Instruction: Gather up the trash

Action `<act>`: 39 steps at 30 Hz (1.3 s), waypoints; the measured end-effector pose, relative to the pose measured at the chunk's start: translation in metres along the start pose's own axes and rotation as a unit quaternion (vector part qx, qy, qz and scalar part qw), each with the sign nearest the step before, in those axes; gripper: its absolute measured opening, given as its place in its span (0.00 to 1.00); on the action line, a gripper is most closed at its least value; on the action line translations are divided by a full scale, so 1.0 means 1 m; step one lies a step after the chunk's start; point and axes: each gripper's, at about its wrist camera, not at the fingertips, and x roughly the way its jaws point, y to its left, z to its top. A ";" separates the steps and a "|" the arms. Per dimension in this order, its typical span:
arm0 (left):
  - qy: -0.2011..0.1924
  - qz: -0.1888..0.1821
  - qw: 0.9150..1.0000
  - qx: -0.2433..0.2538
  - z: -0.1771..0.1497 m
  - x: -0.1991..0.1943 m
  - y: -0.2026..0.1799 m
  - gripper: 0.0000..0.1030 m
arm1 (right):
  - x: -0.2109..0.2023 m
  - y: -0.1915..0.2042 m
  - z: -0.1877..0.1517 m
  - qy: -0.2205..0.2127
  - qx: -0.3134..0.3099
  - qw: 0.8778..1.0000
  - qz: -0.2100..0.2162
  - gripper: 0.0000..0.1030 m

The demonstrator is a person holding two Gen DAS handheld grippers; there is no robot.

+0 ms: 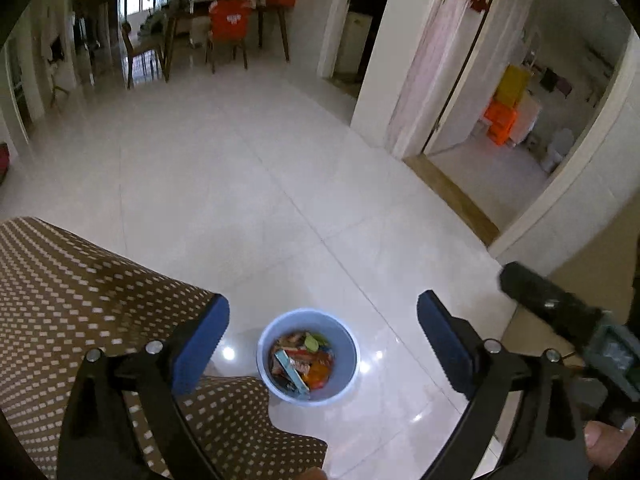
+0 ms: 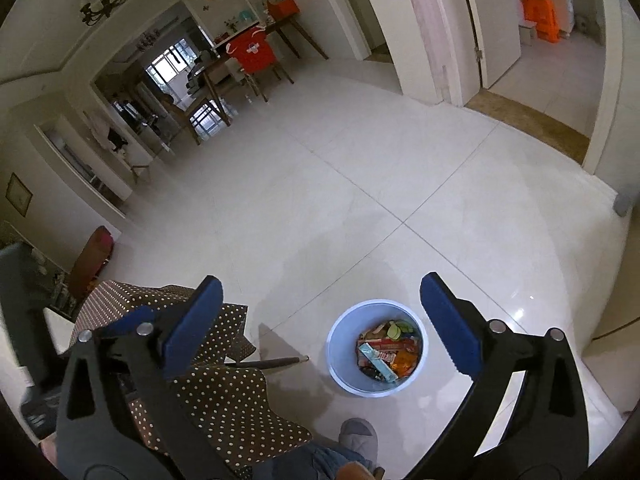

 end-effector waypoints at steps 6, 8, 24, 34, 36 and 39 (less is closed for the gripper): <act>-0.064 0.037 0.997 0.013 -0.006 -0.081 0.003 0.93 | -0.035 0.030 -0.005 -0.018 -0.020 1.000 0.002 0.94; -0.082 0.059 0.995 0.007 -0.012 -0.108 0.008 0.94 | -0.054 0.047 -0.008 -0.027 -0.029 0.999 0.011 0.94; -0.225 0.206 0.952 -0.031 -0.066 -0.318 0.061 0.94 | -0.208 0.197 -0.054 -0.120 -0.154 0.978 0.070 0.94; -0.288 0.220 0.931 -0.044 -0.100 -0.409 0.058 0.94 | -0.278 0.249 -0.095 -0.175 -0.209 0.959 0.083 0.94; -0.298 0.226 0.926 -0.046 -0.106 -0.421 0.055 0.94 | -0.287 0.253 -0.101 -0.186 -0.215 0.955 0.079 0.94; -0.309 0.230 0.921 -0.055 -0.112 -0.438 0.054 0.95 | -0.299 0.257 -0.108 -0.198 -0.222 0.951 0.080 0.94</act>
